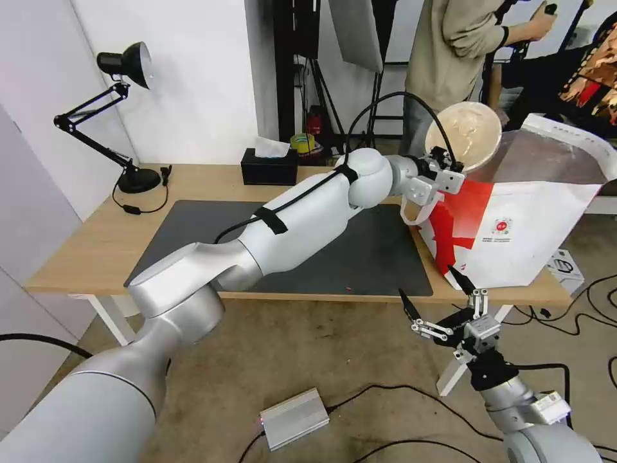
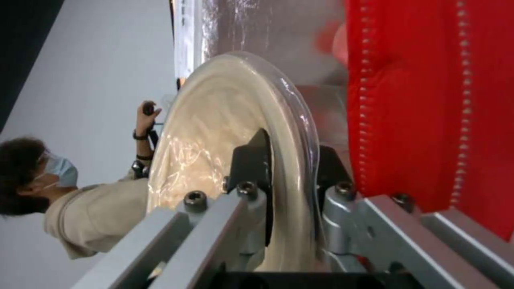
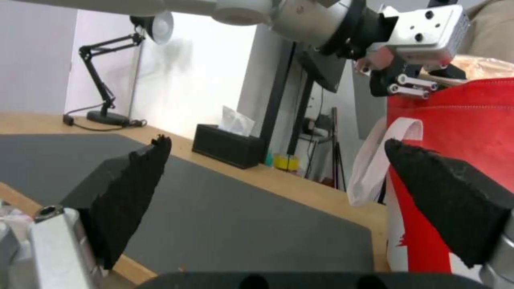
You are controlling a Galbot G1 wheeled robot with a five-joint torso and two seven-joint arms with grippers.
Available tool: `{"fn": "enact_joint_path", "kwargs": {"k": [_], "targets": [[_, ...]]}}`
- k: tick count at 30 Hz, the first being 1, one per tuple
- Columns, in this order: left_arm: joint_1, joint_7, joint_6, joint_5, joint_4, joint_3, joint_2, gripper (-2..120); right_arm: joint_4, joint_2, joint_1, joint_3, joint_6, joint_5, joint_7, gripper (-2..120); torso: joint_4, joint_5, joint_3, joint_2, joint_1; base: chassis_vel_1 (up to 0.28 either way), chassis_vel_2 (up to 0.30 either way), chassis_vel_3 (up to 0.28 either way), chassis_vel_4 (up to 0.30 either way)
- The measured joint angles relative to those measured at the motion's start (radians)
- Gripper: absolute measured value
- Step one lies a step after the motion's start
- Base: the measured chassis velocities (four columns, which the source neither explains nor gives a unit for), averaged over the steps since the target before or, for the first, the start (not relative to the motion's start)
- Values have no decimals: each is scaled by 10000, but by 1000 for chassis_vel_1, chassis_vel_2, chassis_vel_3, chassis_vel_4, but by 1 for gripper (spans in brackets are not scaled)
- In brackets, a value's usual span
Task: Pick up the trash from the table and place it into the takeout bag.
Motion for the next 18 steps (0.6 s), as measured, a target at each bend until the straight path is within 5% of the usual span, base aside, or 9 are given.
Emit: {"fn": "enact_joint_path", "kwargs": {"k": [11,18], "targets": [[-220,23,27,-54,142,164,5,35,0,0,0,0,0,0,0,100,-1,0,0,0,0,0,0,0,0],[-235,5,70,-11,139,268,5,61,0,0,0,0,0,0,0,100,0,0,0,0,0,0,0,0,0]]}}
